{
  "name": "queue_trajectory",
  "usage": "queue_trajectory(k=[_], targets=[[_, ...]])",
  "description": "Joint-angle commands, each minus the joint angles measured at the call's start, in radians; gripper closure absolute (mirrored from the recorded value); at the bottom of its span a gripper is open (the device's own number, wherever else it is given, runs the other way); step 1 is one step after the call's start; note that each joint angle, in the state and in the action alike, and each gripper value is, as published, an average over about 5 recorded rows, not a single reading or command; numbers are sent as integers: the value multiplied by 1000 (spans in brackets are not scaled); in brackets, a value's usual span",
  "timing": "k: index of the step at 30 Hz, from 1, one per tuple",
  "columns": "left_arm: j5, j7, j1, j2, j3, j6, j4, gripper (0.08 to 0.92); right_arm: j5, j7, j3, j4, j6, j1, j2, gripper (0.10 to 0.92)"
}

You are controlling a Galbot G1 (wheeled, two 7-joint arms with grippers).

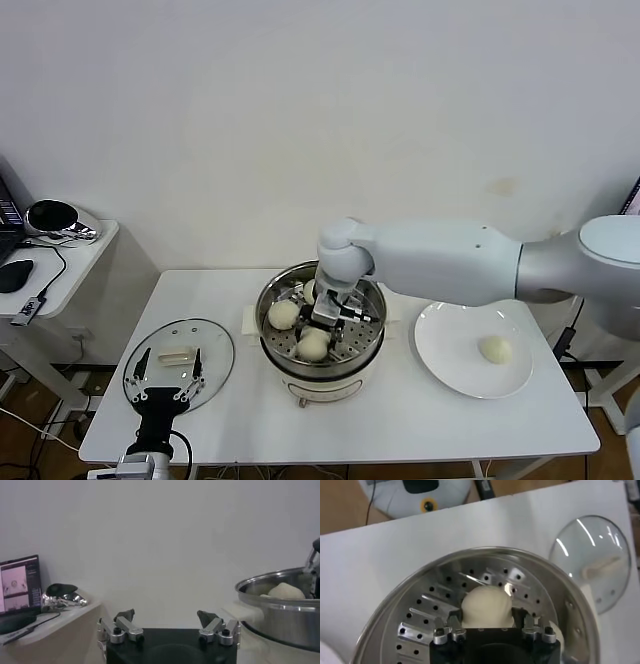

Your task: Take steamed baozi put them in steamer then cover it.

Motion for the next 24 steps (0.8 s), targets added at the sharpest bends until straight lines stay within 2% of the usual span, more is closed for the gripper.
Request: queue_trajectory(k=[1,3,8,11,18,24], targets=[[3,1,0,0,0,0,3,177,-35,5,-9,-3,43,-16,17,402],[6,1,-1,0,1,-1,5,177,-34,10,-9,-1,45,-10,17,385],[6,1,-3,1,2,-1,7,177,-21,12,-9,13,47,37,1,259],[5,1,-5,2,3,0,6,177,10,4,-7,29,39,85,-25,213],[5,2,-9,9,9,1,2,177,106,-44,10,62,-47,201,-159,203],[6,3,-13,18,19,3,-3,177,167,-52,-14,103,-318,261,-340,203]])
